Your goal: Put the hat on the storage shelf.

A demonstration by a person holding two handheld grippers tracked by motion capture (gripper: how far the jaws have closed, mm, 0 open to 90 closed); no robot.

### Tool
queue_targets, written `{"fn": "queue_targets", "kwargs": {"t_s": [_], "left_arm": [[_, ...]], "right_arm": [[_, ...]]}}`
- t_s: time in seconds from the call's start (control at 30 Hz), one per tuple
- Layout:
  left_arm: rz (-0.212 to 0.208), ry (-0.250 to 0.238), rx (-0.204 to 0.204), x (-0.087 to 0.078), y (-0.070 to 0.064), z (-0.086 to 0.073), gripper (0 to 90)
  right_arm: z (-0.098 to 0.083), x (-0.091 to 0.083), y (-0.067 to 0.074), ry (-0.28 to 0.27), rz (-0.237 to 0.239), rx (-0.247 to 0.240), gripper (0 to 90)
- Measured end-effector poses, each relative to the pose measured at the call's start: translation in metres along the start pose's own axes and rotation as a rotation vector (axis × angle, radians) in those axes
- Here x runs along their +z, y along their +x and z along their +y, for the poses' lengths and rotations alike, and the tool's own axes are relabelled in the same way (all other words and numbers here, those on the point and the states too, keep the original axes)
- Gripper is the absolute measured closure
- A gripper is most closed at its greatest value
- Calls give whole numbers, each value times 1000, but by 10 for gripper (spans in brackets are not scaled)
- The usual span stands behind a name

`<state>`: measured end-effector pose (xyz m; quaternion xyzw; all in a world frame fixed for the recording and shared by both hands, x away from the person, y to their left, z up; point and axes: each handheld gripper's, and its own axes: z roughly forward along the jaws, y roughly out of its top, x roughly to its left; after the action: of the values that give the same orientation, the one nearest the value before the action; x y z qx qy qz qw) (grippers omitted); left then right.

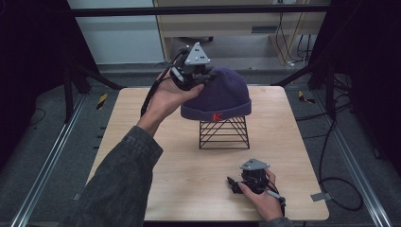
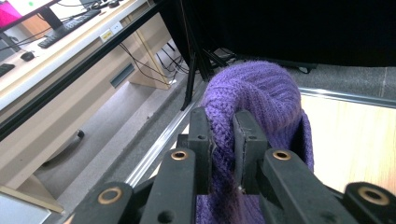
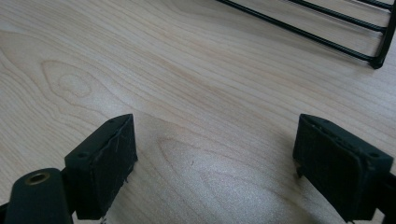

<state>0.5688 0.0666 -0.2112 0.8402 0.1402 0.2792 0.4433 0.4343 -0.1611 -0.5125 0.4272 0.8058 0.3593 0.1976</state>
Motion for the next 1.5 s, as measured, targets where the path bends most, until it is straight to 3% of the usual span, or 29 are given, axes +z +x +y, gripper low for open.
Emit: {"fn": "queue_targets", "kwargs": {"t_s": [0.63, 0.77, 0.9, 1.5], "left_arm": [[-16, 9, 1, 14, -7, -5, 795], [-19, 2, -3, 14, -7, -4, 795], [-24, 3, 6, 15, -9, -4, 795], [-61, 49, 14, 42, -23, -21, 793]], "right_arm": [[0, 0, 0, 0, -1, 2, 136], [-1, -2, -2, -12, -14, 16, 195], [-4, -5, -2, -12, -13, 10, 194], [-4, -5, -2, -7, -6, 16, 186]]}}
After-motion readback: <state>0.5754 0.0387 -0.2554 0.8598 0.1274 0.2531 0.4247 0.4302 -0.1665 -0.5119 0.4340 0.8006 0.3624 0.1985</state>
